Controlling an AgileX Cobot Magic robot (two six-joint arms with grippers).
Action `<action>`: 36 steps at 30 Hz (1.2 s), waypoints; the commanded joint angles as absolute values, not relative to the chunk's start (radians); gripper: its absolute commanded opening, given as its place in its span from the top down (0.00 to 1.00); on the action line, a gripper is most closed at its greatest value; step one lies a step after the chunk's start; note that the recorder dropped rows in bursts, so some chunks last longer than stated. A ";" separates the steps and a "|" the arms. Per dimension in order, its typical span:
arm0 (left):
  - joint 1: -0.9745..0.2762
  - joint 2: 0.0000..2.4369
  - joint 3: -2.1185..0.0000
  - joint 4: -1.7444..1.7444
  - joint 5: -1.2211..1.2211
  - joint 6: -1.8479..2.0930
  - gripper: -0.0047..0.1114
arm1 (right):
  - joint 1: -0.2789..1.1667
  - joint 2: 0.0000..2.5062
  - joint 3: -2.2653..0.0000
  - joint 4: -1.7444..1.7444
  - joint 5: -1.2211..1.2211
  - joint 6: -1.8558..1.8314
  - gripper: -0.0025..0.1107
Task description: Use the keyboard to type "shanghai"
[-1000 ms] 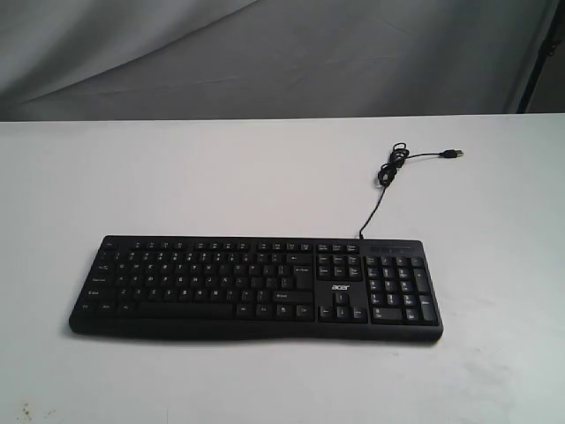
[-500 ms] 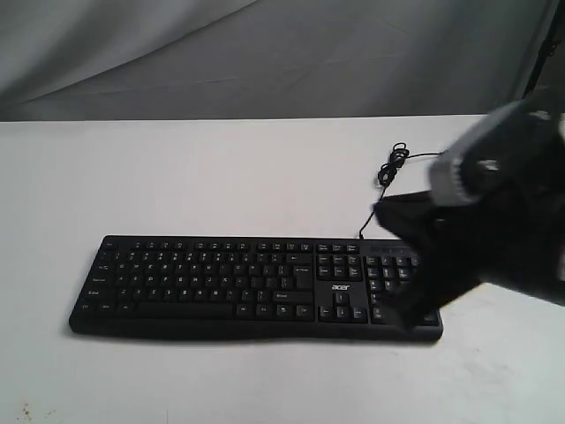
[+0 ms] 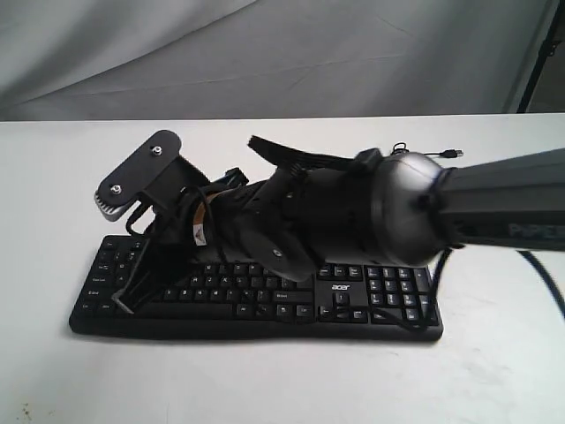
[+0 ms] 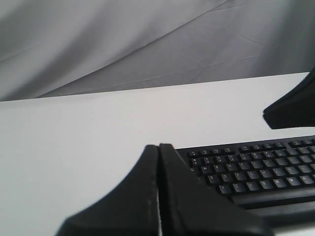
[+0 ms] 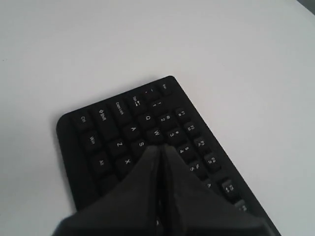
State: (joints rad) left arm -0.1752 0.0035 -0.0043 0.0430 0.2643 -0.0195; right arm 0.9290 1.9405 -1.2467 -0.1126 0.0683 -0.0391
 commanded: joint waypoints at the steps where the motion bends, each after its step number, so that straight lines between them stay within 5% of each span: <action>1: -0.179 0.000 0.000 0.048 0.259 -0.022 0.96 | 0.931 2.015 -1.361 -0.123 0.083 -0.084 0.98; 36: -0.179 0.000 0.000 0.048 0.259 -0.022 0.96 | 0.965 2.295 -1.513 -0.129 -0.025 -0.205 0.98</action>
